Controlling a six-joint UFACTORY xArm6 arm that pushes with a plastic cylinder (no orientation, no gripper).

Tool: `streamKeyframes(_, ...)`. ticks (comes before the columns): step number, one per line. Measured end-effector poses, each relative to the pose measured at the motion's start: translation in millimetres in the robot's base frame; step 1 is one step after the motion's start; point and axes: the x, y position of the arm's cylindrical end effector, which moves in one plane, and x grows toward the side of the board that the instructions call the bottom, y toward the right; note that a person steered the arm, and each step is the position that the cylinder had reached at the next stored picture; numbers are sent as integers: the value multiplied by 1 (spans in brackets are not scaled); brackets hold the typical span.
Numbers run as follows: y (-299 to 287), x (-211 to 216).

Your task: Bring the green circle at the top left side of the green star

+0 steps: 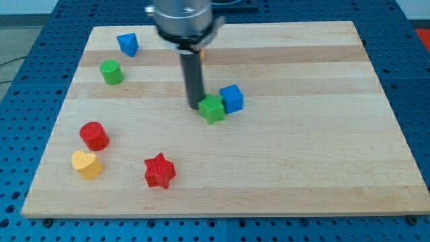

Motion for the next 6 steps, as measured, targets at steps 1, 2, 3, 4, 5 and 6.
streamKeyframes(1, -66, -11)
streamKeyframes(2, -145, -13)
streamKeyframes(3, -220, -63)
streamKeyframes(4, -228, -104)
streamKeyframes(5, -117, -84)
streamKeyframes(6, -2, -44)
